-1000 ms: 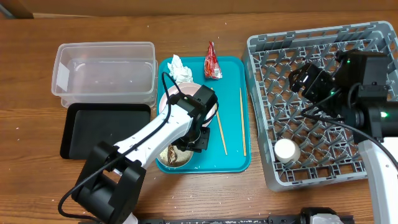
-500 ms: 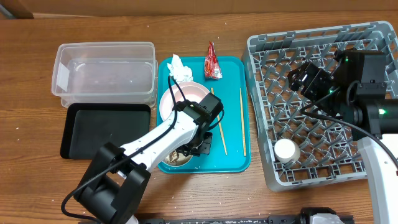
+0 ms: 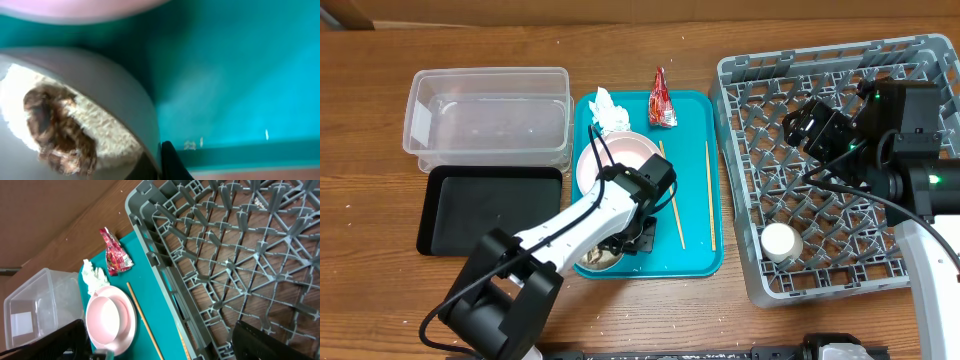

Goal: Sort waste into correct bins and load items into the dishwasher
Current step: 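Carry the bowl over the black tray and tip the rice out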

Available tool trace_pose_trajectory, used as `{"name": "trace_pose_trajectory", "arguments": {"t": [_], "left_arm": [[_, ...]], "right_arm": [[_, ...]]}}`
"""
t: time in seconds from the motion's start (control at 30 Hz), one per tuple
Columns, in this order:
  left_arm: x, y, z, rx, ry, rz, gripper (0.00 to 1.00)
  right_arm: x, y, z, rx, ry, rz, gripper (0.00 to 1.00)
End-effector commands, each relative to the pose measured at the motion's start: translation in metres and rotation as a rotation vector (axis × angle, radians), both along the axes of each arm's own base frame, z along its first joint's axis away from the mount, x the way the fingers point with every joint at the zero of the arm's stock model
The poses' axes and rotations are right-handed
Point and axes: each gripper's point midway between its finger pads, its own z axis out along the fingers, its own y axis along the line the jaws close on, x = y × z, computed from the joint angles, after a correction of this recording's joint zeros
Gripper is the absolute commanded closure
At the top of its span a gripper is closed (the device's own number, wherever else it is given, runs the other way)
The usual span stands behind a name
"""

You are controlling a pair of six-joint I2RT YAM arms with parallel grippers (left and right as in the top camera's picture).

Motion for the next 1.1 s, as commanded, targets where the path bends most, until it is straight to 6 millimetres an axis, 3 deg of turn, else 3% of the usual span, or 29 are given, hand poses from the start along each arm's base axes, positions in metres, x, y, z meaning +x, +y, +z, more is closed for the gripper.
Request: {"name": "trace_pose_trajectory", "arguments": {"t": [0.0, 0.1, 0.2, 0.43, 0.47, 0.6, 0.9, 1.07], "left_arm": [[0.011, -0.008, 0.040, -0.141, 0.010, 0.053, 0.96], [0.026, 0.002, 0.077, -0.282, -0.033, 0.096, 0.96], [0.047, 0.030, 0.111, -0.468, -0.091, 0.187, 0.96], [0.074, 0.095, 0.157, -0.967, -0.192, 0.302, 0.96], [0.078, 0.117, 0.160, -1.035, -0.251, 0.324, 0.96], [0.086, 0.154, 0.153, -1.153, -0.418, 0.292, 0.96], [0.096, 0.172, 0.130, -1.387, -0.514, 0.366, 0.96], [0.090, 0.187, 0.135, -1.433, -0.551, 0.443, 0.96]], "right_arm": [[0.000, 0.003, 0.006, 0.006, -0.012, 0.005, 0.05], [-0.001, 0.003, 0.005, 0.006, -0.005, 0.005, 0.05], [-0.002, 0.003, 0.004, 0.006, -0.001, 0.005, 0.05], [-0.002, 0.003, 0.004, 0.006, -0.001, 0.005, 0.05], [-0.002, 0.003, 0.004, 0.006, -0.001, 0.005, 0.05], [-0.001, 0.003, 0.004, 0.006, -0.002, 0.005, 0.05], [-0.002, 0.003, 0.004, 0.006, -0.001, 0.005, 0.05], [-0.001, 0.002, 0.004, 0.006, -0.002, 0.005, 0.05]]}}
